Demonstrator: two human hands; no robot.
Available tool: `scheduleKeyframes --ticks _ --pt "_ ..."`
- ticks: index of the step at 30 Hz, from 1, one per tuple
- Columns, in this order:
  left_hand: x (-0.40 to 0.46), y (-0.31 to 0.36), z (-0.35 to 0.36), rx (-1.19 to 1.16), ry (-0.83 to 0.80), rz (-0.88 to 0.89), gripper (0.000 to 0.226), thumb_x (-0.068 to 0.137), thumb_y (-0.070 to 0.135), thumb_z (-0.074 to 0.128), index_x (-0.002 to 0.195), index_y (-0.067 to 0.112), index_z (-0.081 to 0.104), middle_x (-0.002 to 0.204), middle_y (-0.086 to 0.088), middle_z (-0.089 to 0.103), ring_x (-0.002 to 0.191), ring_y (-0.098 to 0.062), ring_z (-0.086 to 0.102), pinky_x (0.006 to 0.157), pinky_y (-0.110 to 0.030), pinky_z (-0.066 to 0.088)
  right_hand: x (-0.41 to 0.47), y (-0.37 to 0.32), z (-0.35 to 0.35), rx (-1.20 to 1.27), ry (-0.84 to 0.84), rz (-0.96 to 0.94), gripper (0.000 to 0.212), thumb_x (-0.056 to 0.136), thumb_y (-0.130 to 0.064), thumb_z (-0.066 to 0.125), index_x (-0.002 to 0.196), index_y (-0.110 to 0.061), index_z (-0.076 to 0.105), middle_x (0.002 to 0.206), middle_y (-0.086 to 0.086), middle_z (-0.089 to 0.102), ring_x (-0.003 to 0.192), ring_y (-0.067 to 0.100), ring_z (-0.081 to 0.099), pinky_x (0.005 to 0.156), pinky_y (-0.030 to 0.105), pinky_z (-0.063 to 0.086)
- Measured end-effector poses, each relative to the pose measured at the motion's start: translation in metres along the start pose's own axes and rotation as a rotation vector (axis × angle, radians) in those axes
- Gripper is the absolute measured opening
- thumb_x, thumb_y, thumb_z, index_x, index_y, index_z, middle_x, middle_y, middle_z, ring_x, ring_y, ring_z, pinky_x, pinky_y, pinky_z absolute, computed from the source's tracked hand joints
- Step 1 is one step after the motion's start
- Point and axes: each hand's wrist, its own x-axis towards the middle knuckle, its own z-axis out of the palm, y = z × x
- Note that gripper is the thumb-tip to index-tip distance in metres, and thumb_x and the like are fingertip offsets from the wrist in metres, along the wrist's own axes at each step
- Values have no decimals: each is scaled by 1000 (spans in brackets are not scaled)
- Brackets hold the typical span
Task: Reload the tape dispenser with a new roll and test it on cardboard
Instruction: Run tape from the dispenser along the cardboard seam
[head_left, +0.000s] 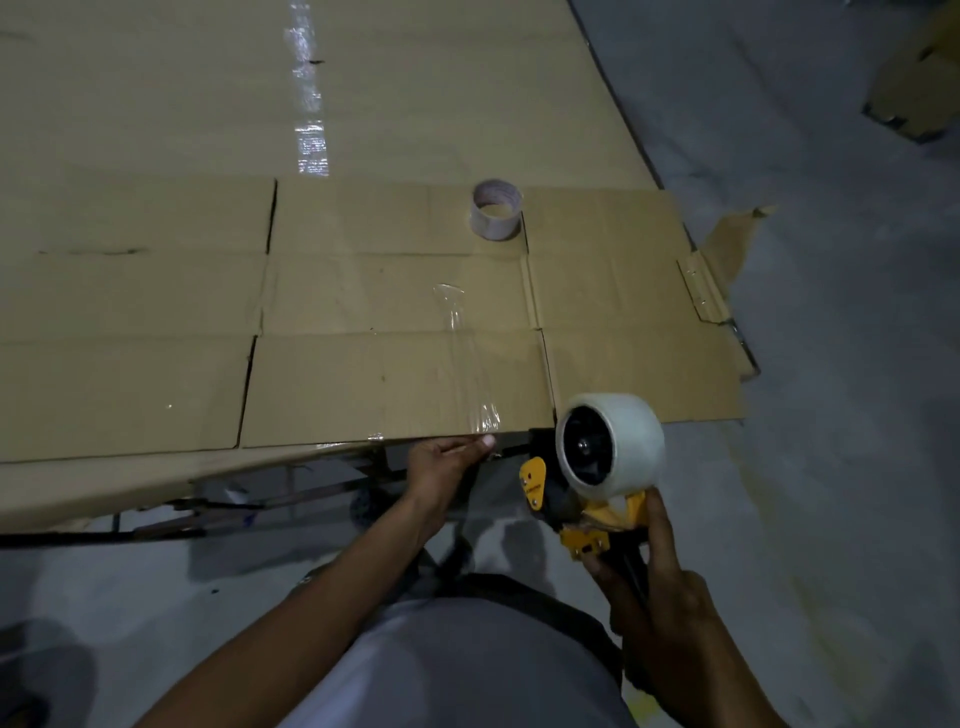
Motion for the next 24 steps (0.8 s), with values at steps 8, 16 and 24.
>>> scheduleKeyframes --ticks 8,16,24 --pt "21 -9 3 -125 68 -111 18 94 -1 77 110 -10 79 94 -21 84 86 -30 81 90 -40 67 24 -34 -7 185 36 -238 93 89 -67 56 154 -65 -11 87 0 71 57 9 55 61 34 53" --pt "8 -7 -27 118 -18 -151 31 90 17 86 102 -11 81 89 -18 84 74 -16 79 66 -20 62 51 -62 -14 389 21 -264 84 93 -55 62 155 -65 5 94 3 74 51 16 65 57 32 51" --pt "-40 19 -74 278 -20 109 10 96 1 77 87 4 81 73 -10 81 67 -10 76 71 -25 62 83 -92 -16 452 20 -331 89 100 -32 69 160 -54 6 68 16 70 47 26 65 49 39 56"
